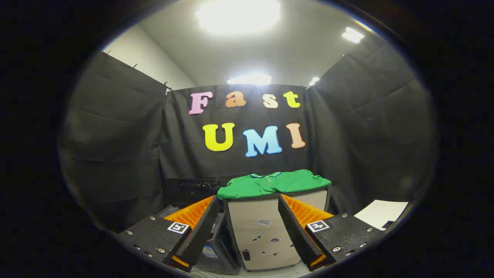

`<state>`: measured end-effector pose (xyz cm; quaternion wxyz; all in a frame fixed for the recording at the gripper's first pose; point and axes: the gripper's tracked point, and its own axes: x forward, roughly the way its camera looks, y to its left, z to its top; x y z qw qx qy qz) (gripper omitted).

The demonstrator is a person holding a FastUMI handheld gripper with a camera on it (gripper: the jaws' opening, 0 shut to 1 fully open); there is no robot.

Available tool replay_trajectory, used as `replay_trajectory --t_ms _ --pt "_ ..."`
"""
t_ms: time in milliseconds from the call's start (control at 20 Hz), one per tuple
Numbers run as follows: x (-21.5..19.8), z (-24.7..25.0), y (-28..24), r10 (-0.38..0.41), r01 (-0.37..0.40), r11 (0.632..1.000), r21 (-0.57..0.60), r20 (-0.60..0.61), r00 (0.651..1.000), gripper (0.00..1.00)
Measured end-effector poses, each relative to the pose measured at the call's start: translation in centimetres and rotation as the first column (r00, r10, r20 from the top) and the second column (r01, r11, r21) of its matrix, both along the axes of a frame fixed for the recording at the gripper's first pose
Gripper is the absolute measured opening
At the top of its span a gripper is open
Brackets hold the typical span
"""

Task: Put the clothes into the washing machine and then close the washing machine lid.

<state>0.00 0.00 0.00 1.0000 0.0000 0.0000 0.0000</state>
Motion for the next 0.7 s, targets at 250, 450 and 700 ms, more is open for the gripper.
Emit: replay_trajectory --t_ms 250,450,700 --pt "-0.4 0.7 0.1 0.003 -0.003 1.0 -0.002 0.004 1.0 0.95" --pt "-0.3 1.4 0.3 0.006 -0.006 1.0 -0.006 0.009 1.0 0.95" --pt "1.4 2.4 -0.4 -0.004 0.004 1.0 -0.02 0.005 1.0 0.95"
